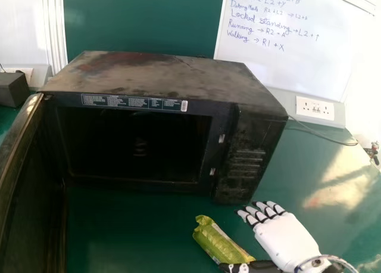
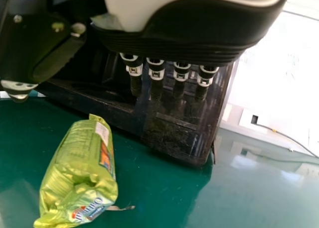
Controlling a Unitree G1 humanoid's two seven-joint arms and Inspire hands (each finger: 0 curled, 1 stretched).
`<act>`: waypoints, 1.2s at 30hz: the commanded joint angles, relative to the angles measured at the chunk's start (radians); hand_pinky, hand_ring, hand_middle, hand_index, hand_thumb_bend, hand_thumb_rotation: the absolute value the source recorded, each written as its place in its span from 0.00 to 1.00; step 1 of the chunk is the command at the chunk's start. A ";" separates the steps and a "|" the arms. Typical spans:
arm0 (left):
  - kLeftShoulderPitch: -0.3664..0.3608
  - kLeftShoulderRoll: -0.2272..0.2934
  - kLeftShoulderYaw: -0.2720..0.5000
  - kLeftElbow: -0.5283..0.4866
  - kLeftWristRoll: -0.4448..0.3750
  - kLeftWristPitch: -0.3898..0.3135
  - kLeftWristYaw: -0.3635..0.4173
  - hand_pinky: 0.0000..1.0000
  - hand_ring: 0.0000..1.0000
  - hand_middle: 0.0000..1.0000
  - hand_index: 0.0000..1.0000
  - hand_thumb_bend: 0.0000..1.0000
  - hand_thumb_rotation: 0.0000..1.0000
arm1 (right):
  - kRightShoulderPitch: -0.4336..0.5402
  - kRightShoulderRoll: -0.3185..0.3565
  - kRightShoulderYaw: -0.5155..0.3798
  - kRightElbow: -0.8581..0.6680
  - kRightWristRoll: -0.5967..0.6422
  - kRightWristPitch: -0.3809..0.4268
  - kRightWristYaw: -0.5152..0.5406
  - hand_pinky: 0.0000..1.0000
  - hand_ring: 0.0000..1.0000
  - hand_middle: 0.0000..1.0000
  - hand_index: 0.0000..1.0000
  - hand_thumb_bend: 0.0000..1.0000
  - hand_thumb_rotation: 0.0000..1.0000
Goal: Put biscuit inside oven
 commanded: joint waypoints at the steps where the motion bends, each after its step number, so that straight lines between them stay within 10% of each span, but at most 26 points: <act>1: 0.012 -0.010 -0.001 0.001 0.010 -0.019 -0.013 0.75 0.83 0.85 0.82 0.98 0.84 | 0.016 0.024 0.013 -0.013 -0.038 -0.005 -0.037 1.00 1.00 1.00 1.00 1.00 0.93; 36: 0.029 -0.003 -0.002 0.019 0.027 -0.060 -0.046 0.70 0.83 0.85 0.83 0.87 0.84 | -0.008 0.111 0.235 0.120 -0.293 0.109 -0.165 1.00 1.00 1.00 1.00 1.00 0.94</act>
